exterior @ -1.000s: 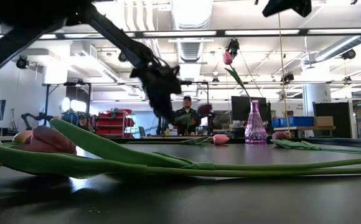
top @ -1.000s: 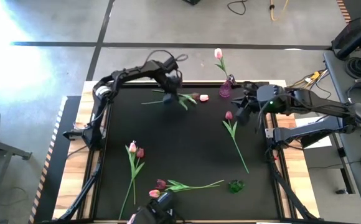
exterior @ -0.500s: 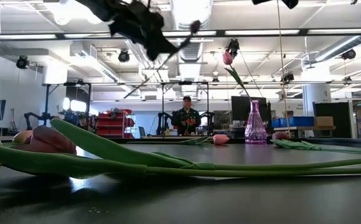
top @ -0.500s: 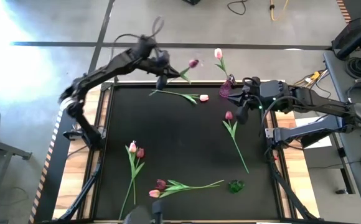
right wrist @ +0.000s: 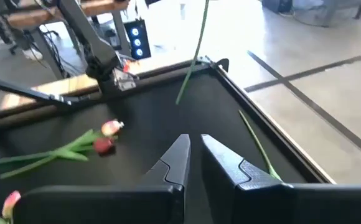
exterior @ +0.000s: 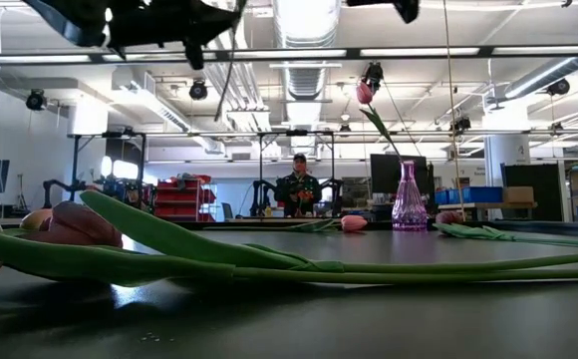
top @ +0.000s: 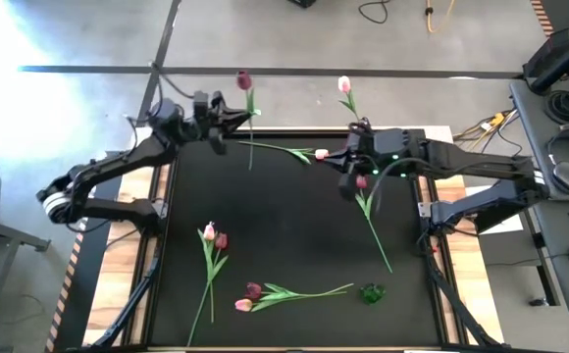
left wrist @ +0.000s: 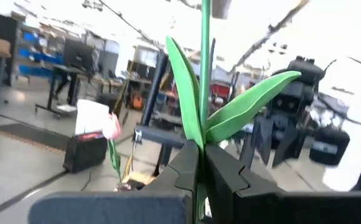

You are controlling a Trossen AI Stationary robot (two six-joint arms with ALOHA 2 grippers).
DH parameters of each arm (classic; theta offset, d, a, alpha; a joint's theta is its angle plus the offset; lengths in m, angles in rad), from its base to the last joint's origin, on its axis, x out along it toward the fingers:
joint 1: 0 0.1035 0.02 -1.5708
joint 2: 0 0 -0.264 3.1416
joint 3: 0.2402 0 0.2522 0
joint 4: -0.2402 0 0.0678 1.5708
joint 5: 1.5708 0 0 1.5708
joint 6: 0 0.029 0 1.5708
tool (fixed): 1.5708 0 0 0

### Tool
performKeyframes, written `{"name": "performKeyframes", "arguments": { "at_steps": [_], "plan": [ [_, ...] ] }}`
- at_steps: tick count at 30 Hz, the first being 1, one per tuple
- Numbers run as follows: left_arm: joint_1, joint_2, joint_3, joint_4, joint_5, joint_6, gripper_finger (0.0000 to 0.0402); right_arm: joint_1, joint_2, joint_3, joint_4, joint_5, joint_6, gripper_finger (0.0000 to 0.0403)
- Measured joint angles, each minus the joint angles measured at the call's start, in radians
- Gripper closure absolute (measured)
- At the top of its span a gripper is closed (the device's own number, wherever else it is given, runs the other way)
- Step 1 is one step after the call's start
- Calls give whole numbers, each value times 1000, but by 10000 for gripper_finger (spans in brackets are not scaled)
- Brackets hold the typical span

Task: Sort flowers into vase by color
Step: Put the top center red tulip into the transparent green vase

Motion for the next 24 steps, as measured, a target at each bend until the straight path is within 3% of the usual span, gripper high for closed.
{"name": "performKeyframes", "arguments": {
  "at_steps": [6, 16, 24],
  "plan": [
    [-19, -67, -29, -8, -14, -11, 401, 0, 92, 29, 97, -28, 1, 374],
    [-78, -41, 69, -8, -13, -11, 401, 0, 238, 165, 96, -16, 37, 372],
    [-90, -31, 71, -7, -12, -12, 401, -1, 262, 231, 111, -13, 62, 315]
  ]
}}
